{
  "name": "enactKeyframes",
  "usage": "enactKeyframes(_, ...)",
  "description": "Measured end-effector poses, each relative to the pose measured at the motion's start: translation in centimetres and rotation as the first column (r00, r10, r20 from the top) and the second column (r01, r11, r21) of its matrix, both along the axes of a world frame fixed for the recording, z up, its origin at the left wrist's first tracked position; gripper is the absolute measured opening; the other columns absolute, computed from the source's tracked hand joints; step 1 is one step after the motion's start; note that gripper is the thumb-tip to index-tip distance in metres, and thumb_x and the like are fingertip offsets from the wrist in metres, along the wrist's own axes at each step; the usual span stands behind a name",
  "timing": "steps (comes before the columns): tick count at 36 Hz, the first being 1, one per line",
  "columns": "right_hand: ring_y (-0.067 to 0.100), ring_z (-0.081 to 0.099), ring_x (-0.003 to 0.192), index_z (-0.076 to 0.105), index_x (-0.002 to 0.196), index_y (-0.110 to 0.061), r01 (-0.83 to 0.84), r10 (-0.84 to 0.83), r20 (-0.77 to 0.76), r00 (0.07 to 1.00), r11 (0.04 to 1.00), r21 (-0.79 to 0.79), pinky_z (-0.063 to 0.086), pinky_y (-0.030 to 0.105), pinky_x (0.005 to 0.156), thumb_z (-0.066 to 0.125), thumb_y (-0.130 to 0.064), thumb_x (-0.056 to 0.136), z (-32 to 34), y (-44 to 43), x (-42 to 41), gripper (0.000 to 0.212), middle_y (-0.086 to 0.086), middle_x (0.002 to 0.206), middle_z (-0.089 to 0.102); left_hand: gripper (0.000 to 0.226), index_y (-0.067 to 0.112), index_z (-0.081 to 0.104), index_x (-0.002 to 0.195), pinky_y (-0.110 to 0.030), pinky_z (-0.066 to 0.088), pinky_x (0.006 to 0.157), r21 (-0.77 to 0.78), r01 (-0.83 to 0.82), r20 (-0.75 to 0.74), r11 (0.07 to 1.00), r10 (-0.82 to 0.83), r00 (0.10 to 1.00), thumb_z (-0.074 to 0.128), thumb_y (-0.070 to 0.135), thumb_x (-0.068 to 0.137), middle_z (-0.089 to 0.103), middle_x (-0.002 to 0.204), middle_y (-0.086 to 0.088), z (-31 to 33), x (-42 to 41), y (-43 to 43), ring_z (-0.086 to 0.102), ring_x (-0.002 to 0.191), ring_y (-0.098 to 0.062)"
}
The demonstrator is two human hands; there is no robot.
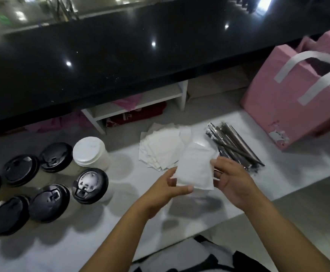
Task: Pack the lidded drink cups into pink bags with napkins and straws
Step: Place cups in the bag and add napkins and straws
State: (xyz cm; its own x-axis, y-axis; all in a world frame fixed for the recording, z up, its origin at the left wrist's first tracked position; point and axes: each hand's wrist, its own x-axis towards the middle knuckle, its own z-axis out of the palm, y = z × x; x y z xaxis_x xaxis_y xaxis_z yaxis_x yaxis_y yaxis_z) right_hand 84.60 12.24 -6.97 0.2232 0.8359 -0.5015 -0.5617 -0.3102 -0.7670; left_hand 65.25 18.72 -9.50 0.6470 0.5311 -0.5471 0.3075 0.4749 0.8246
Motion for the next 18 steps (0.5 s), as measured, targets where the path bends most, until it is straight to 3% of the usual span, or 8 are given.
enactKeyframes(3, 0.020, 0.067, 0.072, 0.065, 0.085, -0.012, 0.004, -0.005, -0.040, 0.999, 1.000, -0.019, 0.054, 0.036, 0.066, 0.066, -0.015, 0.076, -0.5, 0.8, 2.9, 0.010, 0.006, 0.084, 0.071, 0.034, 0.016, 0.067, 0.116, -0.037, 0.052, 0.095, -0.011, -0.094, -0.023, 0.995, 0.094, 0.995, 0.077, 0.011, 0.084, 0.074, 0.102, -0.010, 0.3, 1.9, 0.2, 0.067, 0.099, -0.017)
enactKeyframes(5, 0.019, 0.067, 0.071, 0.064, 0.093, -0.009, 0.013, -0.014, -0.058, 0.998, 1.000, -0.024, 0.056, 0.032, 0.062, 0.066, -0.011, 0.079, -0.9, 1.0, 4.7, 0.014, 0.006, 0.084, 0.071, 0.020, 0.012, 0.068, 0.101, -0.026, 0.053, 0.074, 0.000, -0.192, -0.082, 0.981, 0.191, 0.978, 0.077, 0.010, 0.084, 0.063, 0.075, -0.004, 0.4, 3.0, 0.1, 0.062, 0.075, -0.013)
enactKeyframes(6, 0.018, 0.067, 0.070, 0.064, 0.093, -0.009, 0.009, -0.010, -0.060, 0.998, 1.000, -0.022, 0.057, 0.031, 0.061, 0.065, -0.009, 0.082, -1.1, 1.1, 5.5, 0.010, 0.006, 0.084, 0.071, 0.017, 0.007, 0.068, 0.099, -0.023, 0.052, 0.066, 0.011, -0.211, -0.094, 0.977, 0.211, 0.973, 0.077, 0.010, 0.084, 0.060, 0.073, -0.005, 0.5, 3.5, 0.0, 0.061, 0.070, -0.013)
enactKeyframes(8, 0.018, 0.067, 0.069, 0.064, 0.087, -0.010, -0.007, 0.006, -0.054, 0.999, 1.000, -0.031, 0.056, 0.030, 0.058, 0.063, -0.009, 0.088, -1.4, 1.3, 6.8, 0.001, 0.005, 0.081, 0.071, 0.011, 0.003, 0.069, 0.093, -0.021, 0.052, 0.062, 0.023, -0.227, -0.103, 0.974, 0.228, 0.968, 0.075, 0.009, 0.085, 0.060, 0.075, -0.009, 0.7, 4.4, -0.3, 0.061, 0.068, -0.014)
enactKeyframes(12, 0.015, 0.064, 0.061, 0.063, 0.089, -0.009, 0.003, -0.007, -0.060, 0.998, 0.998, -0.055, 0.055, 0.028, 0.052, 0.061, -0.009, 0.092, -1.5, 2.0, 8.8, 0.004, 0.006, 0.077, 0.068, 0.004, 0.008, 0.071, 0.090, -0.023, 0.053, 0.061, 0.025, -0.283, -0.104, 0.959, 0.284, 0.953, 0.072, 0.005, 0.087, 0.068, 0.074, -0.004, 1.0, 5.6, -0.9, 0.065, 0.070, -0.015)
enactKeyframes(14, 0.016, 0.065, 0.063, 0.063, 0.093, -0.007, 0.008, -0.010, -0.040, 0.999, 0.998, -0.061, 0.055, 0.029, 0.053, 0.061, -0.008, 0.093, -1.5, 2.4, 9.7, 0.003, 0.007, 0.081, 0.069, 0.004, 0.009, 0.072, 0.092, -0.026, 0.054, 0.063, 0.026, -0.325, -0.117, 0.945, 0.326, 0.938, 0.070, 0.007, 0.088, 0.072, 0.081, -0.005, 1.2, 6.1, -1.3, 0.068, 0.075, -0.017)
enactKeyframes(18, 0.024, 0.062, 0.068, 0.062, 0.082, -0.012, 0.031, -0.029, 0.037, 0.999, 0.998, -0.055, 0.050, 0.036, 0.066, 0.063, -0.008, 0.092, -1.5, 3.7, 11.4, 0.011, 0.010, 0.081, 0.067, 0.011, 0.018, 0.075, 0.097, -0.035, 0.052, 0.070, 0.072, -0.475, -0.229, 0.877, 0.478, 0.848, 0.070, 0.010, 0.090, 0.077, 0.091, -0.005, 1.1, 6.6, -1.2, 0.072, 0.083, -0.023)
